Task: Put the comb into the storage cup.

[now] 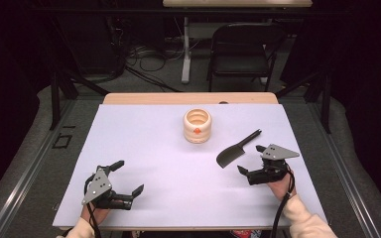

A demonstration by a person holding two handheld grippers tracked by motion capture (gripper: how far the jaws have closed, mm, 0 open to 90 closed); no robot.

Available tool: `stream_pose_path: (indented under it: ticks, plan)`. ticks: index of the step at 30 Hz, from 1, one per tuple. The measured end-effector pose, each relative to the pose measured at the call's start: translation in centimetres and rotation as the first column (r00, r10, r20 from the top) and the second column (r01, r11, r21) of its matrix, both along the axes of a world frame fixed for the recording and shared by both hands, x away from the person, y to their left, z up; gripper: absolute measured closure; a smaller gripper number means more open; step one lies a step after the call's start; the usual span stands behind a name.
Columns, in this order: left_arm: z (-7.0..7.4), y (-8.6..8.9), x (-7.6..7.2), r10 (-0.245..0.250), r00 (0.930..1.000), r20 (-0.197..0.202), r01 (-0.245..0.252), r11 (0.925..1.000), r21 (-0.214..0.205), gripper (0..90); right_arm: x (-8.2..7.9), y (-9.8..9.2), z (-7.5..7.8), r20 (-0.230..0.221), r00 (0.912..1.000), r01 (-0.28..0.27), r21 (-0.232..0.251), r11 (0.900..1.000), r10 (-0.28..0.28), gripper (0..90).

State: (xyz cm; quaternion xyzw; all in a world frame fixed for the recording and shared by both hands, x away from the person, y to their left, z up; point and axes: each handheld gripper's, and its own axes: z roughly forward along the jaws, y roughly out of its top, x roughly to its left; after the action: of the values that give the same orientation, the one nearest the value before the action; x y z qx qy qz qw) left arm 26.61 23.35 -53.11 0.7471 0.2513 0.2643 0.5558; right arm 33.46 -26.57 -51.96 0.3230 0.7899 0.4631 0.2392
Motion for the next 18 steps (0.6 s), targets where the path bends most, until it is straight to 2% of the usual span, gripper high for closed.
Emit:
stream_pose_path:
  ticks: [1, 4, 5, 12, 18]
  plan:
    - [0.0, 0.1, -0.1, 0.009, 1.0, 0.002, -0.009, 1.0, -0.003, 0.1, 0.8, -0.1, 0.0, -0.002, 1.0, 0.005, 0.0, 1.0, -0.005, 0.0]
    - [0.1, 0.2, -0.1, 0.011, 0.9999, 0.003, -0.011, 0.9999, -0.008, 0.1, 1.4, -0.3, 0.0, -0.006, 0.9999, 0.012, 0.001, 0.9999, -0.012, 0.0]
    - [0.1, 0.2, -0.1, 0.006, 1.0, 0.005, -0.006, 1.0, -0.007, 0.1, 2.2, -0.6, -0.1, -0.017, 0.9995, 0.026, -0.002, 0.9996, -0.026, 0.0]
    - [0.0, -0.3, 0.5, -0.025, 0.9997, 0.003, 0.025, 0.9997, -0.006, 0.1, 4.0, -1.5, -0.1, -0.044, 0.9973, 0.06, -0.006, 0.9982, -0.06, 0.0]
    - [0.0, -0.3, 0.6, -0.03, 0.9995, 0.003, 0.03, 0.9995, -0.006, 0.0, 5.1, -1.9, -0.2, -0.066, 0.9954, 0.068, -0.014, 0.9976, -0.069, 0.0]
